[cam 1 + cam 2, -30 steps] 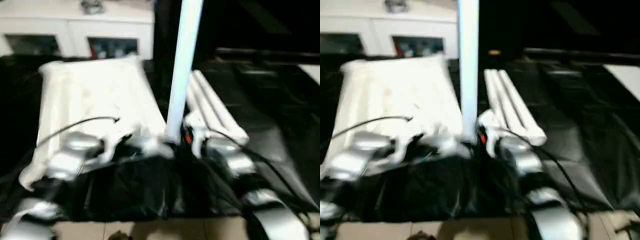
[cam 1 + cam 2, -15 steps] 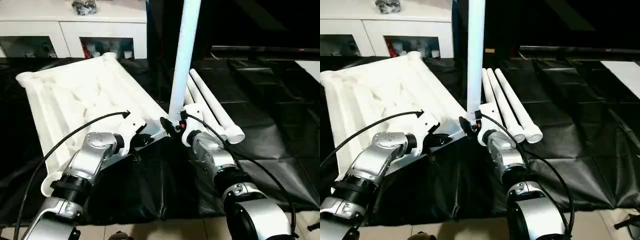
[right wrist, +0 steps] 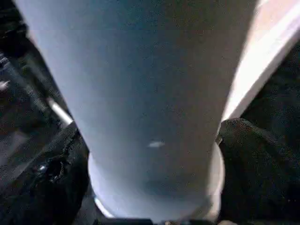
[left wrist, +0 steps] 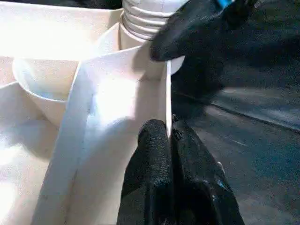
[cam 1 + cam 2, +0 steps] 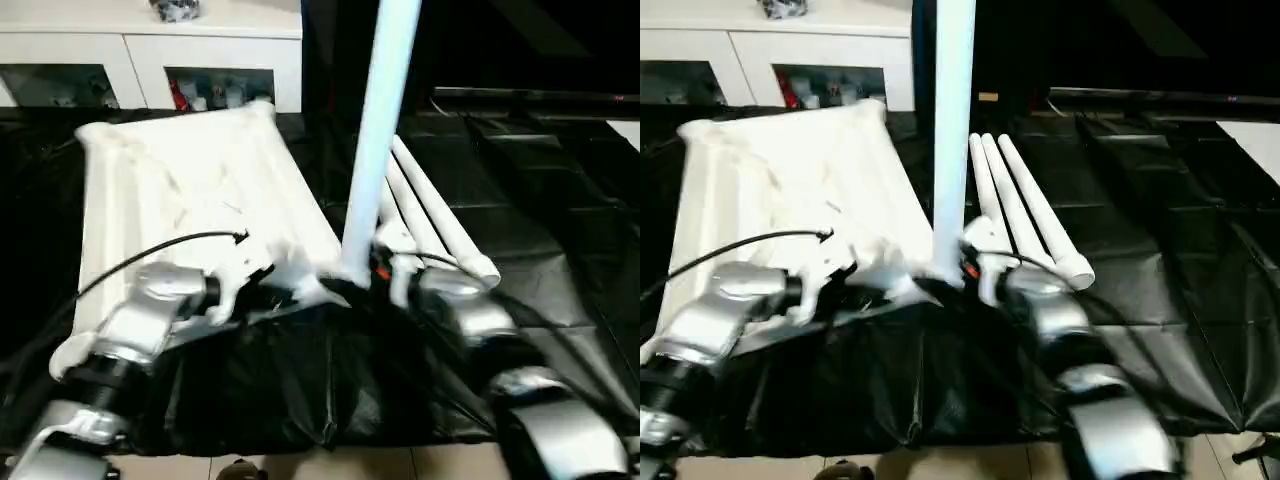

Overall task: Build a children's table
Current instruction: Rotate leg to tighten

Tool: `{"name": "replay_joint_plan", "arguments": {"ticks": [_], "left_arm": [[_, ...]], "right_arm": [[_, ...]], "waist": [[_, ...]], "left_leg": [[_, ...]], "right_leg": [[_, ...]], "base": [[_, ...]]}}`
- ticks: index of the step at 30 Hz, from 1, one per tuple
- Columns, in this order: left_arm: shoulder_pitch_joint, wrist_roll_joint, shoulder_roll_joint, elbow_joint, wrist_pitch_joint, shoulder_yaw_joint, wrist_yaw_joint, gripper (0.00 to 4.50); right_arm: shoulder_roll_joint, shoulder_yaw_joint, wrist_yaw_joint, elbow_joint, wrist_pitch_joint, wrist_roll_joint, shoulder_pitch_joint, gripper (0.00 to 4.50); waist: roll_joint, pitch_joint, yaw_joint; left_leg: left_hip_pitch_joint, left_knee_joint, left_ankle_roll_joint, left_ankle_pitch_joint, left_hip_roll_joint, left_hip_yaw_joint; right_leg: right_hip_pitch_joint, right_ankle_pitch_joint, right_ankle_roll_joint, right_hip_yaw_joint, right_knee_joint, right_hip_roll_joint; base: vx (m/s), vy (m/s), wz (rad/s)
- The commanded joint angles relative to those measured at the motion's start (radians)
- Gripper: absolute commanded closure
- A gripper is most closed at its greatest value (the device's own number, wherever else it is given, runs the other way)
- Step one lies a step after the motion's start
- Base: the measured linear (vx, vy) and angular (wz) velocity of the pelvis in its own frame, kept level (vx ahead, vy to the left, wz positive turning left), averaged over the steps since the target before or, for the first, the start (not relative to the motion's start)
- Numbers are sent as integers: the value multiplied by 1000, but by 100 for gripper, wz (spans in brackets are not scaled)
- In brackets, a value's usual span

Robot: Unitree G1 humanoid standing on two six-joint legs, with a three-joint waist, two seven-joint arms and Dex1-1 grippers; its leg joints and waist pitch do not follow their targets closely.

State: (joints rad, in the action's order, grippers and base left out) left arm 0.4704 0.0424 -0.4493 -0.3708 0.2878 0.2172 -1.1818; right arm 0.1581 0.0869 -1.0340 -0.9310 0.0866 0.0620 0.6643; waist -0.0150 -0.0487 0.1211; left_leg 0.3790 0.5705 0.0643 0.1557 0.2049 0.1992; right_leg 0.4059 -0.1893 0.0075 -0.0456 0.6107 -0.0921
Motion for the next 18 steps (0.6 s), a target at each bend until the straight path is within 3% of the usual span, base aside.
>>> {"name": "replay_joint_plan", "arguments": {"ticks": [1, 10, 18], "left_arm": [[13, 41, 1, 18, -39, 21, -71, 450], [27, 60, -35, -14, -58, 26, -160, 450], [35, 50, -37, -43, -77, 24, -162, 450]], "right_arm": [[11, 47, -131, 57, -36, 21, -7, 3], [39, 91, -275, 112, -81, 19, -23, 84], [30, 110, -286, 146, -112, 19, -50, 151]], "waist": [[2, 64, 2], [2, 64, 11], [0, 65, 22]], "left_leg": [[-21, -64, -24, 259, 28, -9], [-25, -64, -18, 252, 31, -8], [-27, -65, -9, 258, 31, -8]], "right_leg": [[-43, -116, -246, 29, -57, -43], [-38, -135, -251, 29, -56, -43], [-37, -141, -244, 30, -56, -47]], "base": [[0, 0, 0], [0, 0, 0], [0, 0, 0]]}}
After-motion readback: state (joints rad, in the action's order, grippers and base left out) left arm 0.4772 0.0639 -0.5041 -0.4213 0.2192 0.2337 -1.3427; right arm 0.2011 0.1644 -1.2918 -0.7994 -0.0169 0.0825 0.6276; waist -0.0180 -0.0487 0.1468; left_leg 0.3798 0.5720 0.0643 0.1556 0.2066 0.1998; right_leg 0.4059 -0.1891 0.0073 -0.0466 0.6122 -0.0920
